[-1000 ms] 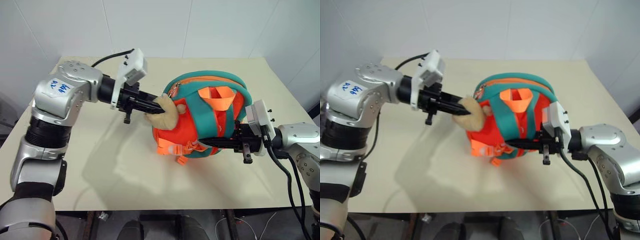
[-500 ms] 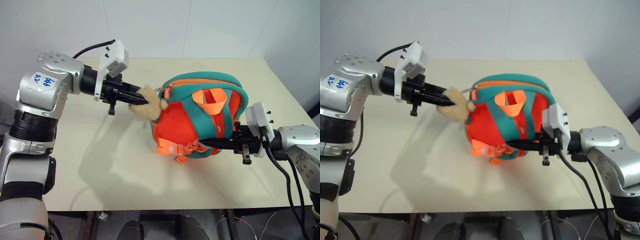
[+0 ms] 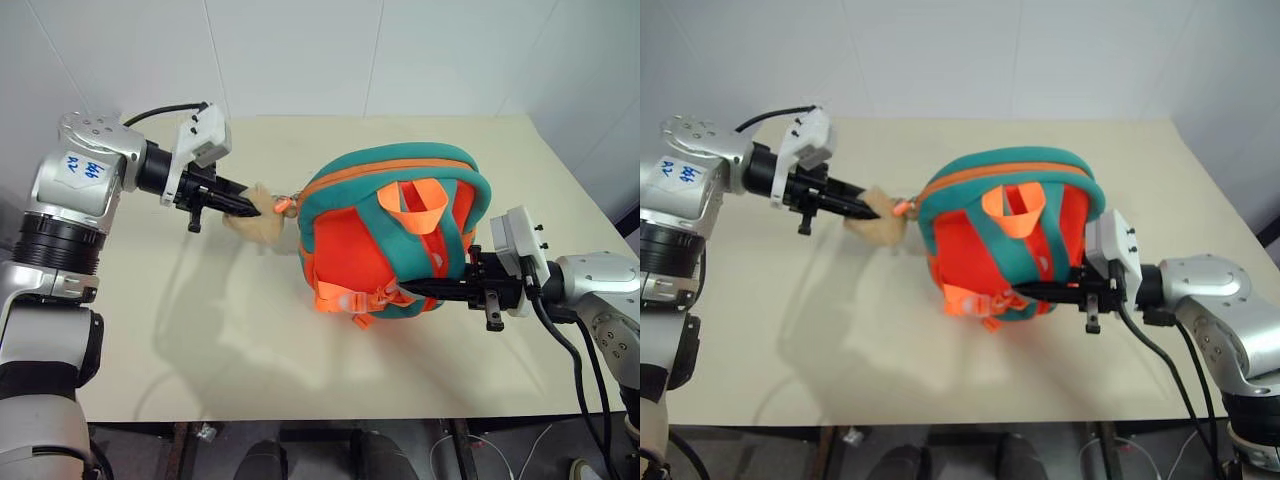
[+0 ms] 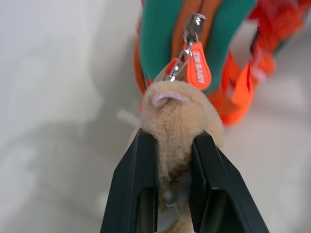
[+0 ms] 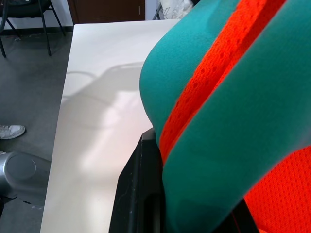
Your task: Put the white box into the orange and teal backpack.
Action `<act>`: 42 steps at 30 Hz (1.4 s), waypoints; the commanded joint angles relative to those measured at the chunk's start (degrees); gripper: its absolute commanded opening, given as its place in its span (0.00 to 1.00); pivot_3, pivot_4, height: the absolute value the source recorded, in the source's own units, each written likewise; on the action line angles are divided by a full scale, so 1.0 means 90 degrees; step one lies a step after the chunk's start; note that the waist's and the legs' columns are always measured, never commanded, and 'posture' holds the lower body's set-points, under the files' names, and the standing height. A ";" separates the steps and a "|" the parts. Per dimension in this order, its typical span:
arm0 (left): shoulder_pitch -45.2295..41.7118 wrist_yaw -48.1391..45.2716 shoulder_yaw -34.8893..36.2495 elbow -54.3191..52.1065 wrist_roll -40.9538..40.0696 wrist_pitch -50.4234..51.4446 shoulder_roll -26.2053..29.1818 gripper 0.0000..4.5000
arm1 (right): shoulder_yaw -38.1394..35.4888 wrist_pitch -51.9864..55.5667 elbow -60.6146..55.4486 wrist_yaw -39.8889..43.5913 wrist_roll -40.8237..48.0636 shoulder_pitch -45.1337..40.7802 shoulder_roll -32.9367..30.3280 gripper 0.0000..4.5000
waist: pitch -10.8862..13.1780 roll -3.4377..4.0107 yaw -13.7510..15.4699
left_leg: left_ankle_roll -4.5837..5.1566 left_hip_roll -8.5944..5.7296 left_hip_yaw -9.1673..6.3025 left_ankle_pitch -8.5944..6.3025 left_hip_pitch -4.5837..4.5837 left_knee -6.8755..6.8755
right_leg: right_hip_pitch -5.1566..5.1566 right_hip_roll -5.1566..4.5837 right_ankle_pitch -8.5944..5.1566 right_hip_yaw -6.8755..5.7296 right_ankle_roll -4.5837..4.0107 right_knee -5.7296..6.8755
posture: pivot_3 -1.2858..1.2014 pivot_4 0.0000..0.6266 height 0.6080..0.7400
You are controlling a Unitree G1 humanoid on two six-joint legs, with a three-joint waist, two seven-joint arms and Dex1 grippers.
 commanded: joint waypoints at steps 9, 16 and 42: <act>0.0189 -0.0651 -0.0634 0.0929 0.0929 -0.0928 -0.0229 0.10 | -0.0120 -0.0115 0.0016 0.0007 -0.0052 -0.0062 -0.0009 0.14 | 0.0000 0.0000 0.0011 | 0.0001 0.0001 -0.0001 -0.0001 -0.0001 0.0000 | 0.0001 -0.0001 0.0000 -0.0001 0.0000 0.0001 | 0.52 0.24 1.00; 0.0055 -0.0574 -0.0777 0.1326 0.1216 -0.1269 -0.0730 0.10 | -0.0104 -0.0122 0.0045 -0.0002 -0.0066 -0.0098 0.0011 0.14 | 0.0000 0.0000 0.0005 | 0.0002 0.0001 -0.0001 -0.0001 -0.0001 0.0001 | 0.0000 -0.0001 0.0000 -0.0001 0.0000 0.0002 | 0.52 0.24 1.00; 0.0628 -0.0515 0.0464 -0.0273 0.0277 0.0074 -0.0762 0.60 | -0.0031 0.0482 -0.0065 -0.0235 -0.0035 -0.0173 -0.0160 0.51 | 0.0000 0.0000 0.0013 | 0.0003 0.0002 -0.0006 -0.0002 -0.0010 0.0001 | -0.0005 -0.0003 0.0000 -0.0003 0.0001 0.0003 | 0.52 0.24 1.00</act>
